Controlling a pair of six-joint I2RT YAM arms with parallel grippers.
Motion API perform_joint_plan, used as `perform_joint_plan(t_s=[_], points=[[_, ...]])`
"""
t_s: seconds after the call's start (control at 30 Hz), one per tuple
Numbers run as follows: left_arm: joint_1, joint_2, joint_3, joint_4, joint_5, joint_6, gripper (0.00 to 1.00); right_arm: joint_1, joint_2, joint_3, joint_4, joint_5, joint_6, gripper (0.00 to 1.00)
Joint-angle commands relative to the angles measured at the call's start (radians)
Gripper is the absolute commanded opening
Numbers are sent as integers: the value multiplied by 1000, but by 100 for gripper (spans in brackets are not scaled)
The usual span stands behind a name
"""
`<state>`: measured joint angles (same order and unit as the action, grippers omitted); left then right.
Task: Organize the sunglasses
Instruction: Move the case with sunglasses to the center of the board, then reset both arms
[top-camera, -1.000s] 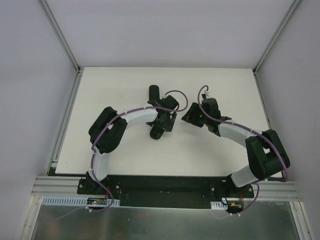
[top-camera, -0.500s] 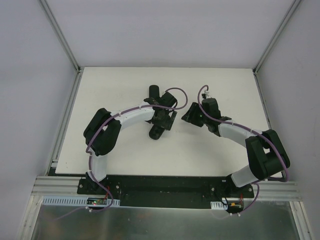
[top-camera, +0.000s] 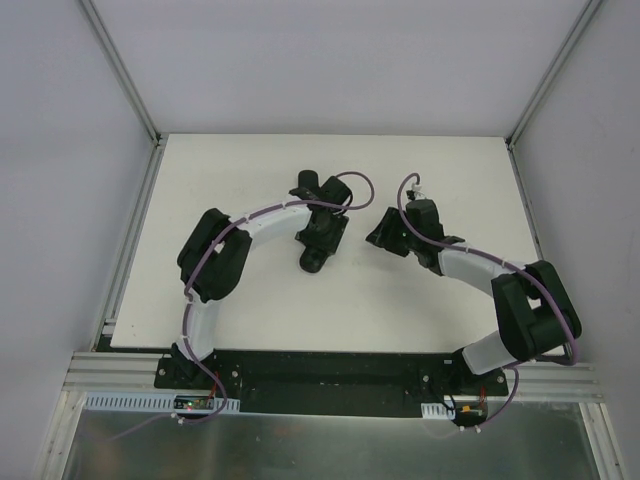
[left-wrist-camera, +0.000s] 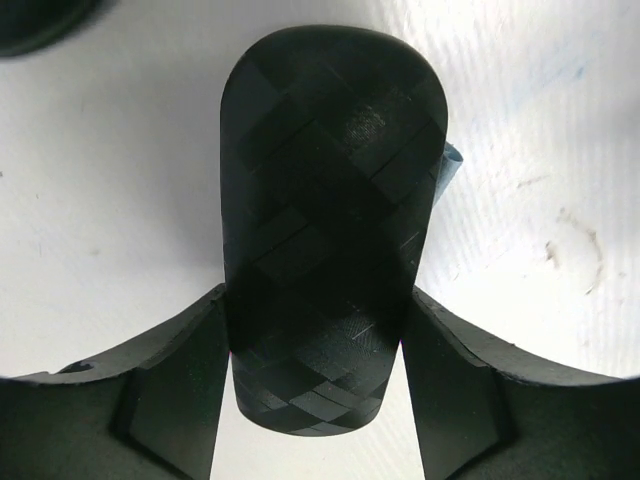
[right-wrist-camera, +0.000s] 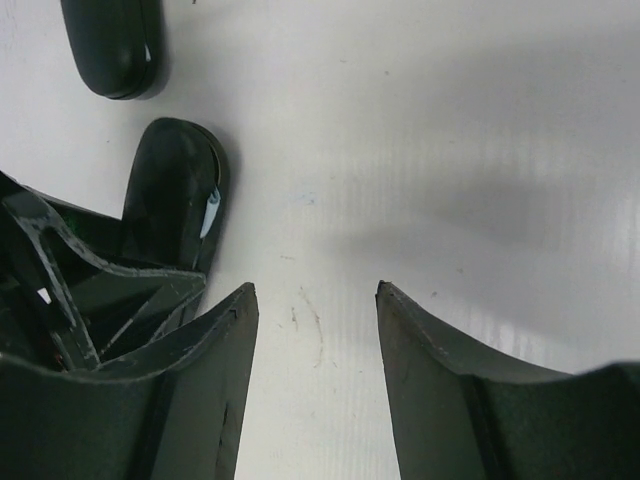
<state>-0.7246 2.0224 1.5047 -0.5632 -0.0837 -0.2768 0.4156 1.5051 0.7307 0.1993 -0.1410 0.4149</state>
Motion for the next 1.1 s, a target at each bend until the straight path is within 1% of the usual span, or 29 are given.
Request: perform_joint_plan(t_s=[0.0, 0.17, 0.23, 0.27, 0.3, 0.33, 0.37, 0.4, 0.43, 0.47, 0.53, 0.6, 0.67, 0.77, 0.9, 0.97, 1.0, 1.03, 1.07], points=[[7, 57, 120, -6, 56, -10, 55, -26, -81, -31, 37, 49, -1, 53], [5, 171, 310, -6, 137, -33, 55, -41, -154, -82, 38, 135, 2, 54], [5, 229, 417, -7, 157, -44, 58, -46, -184, -100, 38, 205, -1, 55], [4, 252, 448, -6, 168, -48, 64, -46, -201, -112, 38, 224, -4, 57], [4, 271, 478, -6, 173, -53, 71, -46, -216, -122, 38, 245, -5, 62], [4, 286, 505, -6, 182, -53, 78, -47, -241, -132, 37, 270, -7, 71], [4, 292, 532, -7, 186, -48, 87, -47, -259, -146, 38, 290, -7, 78], [4, 291, 548, -7, 185, -47, 99, -46, -284, -154, 38, 313, -7, 86], [4, 280, 555, -6, 185, -42, 99, -46, -308, -163, 37, 336, -11, 90], [4, 260, 558, -6, 183, -38, 99, -46, -330, -172, 35, 352, -17, 93], [4, 204, 539, -6, 174, -32, 99, -47, -380, -189, 28, 391, -28, 94], [4, 119, 485, -6, 164, -30, 99, -46, -452, -200, 5, 405, -53, 94], [1, -9, 410, 0, 148, -32, 99, -44, -554, -195, -59, 420, -85, 95], [-4, -198, 254, 28, 102, -25, 99, -44, -692, -162, -180, 393, -152, 95], [-6, -483, -22, 114, 30, -39, 99, -46, -857, -105, -375, 328, -215, 95], [-6, -635, -160, 157, -7, -68, 99, -44, -931, -88, -466, 314, -231, 95], [-6, -719, -255, 180, -20, -84, 99, -46, -963, -79, -507, 311, -237, 95], [-6, -788, -297, 198, -30, -96, 99, -44, -994, -67, -559, 307, -243, 95], [-6, -873, -387, 210, -48, -110, 99, -46, -1019, -56, -605, 298, -248, 95]])
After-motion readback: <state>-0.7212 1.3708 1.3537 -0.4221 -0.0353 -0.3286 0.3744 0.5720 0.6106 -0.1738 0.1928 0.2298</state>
